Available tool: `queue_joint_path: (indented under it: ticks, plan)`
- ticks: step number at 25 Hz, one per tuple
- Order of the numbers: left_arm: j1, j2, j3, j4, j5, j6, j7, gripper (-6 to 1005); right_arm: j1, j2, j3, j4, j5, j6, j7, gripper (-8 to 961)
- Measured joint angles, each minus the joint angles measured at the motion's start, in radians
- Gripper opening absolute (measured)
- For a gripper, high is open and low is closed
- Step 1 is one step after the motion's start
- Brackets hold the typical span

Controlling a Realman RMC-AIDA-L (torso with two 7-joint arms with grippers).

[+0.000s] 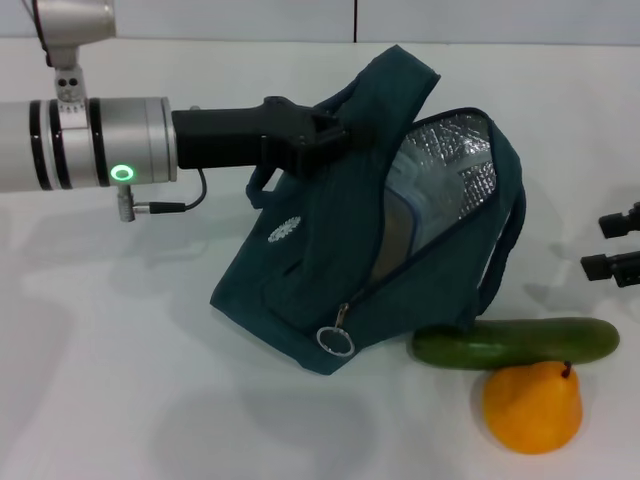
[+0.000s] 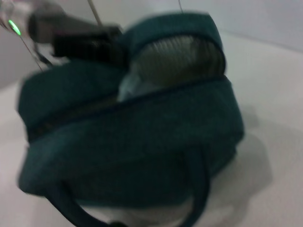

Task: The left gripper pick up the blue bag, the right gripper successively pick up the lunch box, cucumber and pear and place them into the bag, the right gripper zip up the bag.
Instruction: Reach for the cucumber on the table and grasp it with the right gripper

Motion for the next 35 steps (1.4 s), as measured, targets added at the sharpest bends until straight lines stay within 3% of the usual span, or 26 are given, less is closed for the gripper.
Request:
queue_joint_path:
  ticks: [2, 7, 15, 21, 35]
  plan:
    - [-0.001, 0.0, 0.0, 0.0, -0.001, 0.0, 0.0, 40, 0.02, 0.001, -0.013, -0.036, -0.042, -0.021, 0.02, 679]
    - [0.003, 0.0, 0.0, 0.0, -0.001, 0.0, 0.0, 40, 0.042, 0.001, -0.088, -0.117, -0.076, -0.084, 0.057, 725]
    - [0.001, 0.0, 0.0, 0.0, -0.003, 0.0, 0.001, 40, 0.105, 0.012, -0.232, -0.177, -0.229, -0.136, 0.122, 723]
    - [-0.008, 0.0, 0.0, 0.009, -0.008, -0.023, 0.003, 41, 0.143, 0.044, -0.277, -0.18, -0.329, -0.13, 0.132, 721]
    - [-0.029, -0.001, 0.0, 0.029, -0.017, -0.04, 0.012, 41, 0.167, 0.049, -0.466, -0.162, -0.338, -0.067, 0.136, 717]
